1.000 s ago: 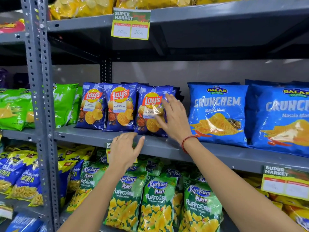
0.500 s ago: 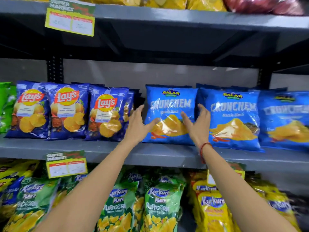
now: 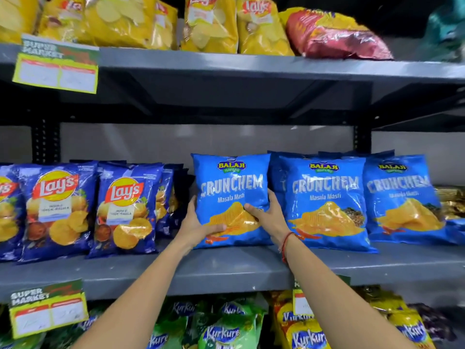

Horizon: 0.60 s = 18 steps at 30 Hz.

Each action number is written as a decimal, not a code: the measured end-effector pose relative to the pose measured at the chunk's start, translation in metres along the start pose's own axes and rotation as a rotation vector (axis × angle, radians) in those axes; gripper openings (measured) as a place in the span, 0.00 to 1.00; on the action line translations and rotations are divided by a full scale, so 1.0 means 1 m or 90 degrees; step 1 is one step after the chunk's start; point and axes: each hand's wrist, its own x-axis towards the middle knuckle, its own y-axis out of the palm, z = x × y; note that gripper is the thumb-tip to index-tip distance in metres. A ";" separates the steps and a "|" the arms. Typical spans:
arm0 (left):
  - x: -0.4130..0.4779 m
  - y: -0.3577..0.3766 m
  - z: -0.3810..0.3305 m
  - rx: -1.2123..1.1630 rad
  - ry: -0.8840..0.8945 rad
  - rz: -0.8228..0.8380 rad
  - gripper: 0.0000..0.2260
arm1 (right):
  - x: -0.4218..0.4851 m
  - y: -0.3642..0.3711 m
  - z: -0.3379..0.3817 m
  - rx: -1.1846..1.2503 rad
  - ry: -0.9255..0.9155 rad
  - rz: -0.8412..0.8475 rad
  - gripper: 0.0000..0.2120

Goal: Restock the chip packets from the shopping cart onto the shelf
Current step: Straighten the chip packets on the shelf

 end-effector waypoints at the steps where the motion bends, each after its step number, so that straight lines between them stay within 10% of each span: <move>1: 0.000 0.000 -0.001 0.002 -0.002 0.001 0.54 | 0.002 -0.001 -0.001 0.005 0.005 0.003 0.31; 10: -0.016 0.011 -0.017 0.146 0.047 -0.163 0.52 | -0.012 -0.005 0.010 -0.115 -0.078 -0.095 0.41; 14: -0.025 0.039 -0.049 0.255 0.316 -0.360 0.33 | -0.024 -0.024 0.027 -0.166 -0.193 -0.164 0.35; 18: -0.018 0.095 -0.074 0.276 0.440 -0.197 0.24 | -0.027 -0.070 0.039 -0.272 -0.280 -0.335 0.26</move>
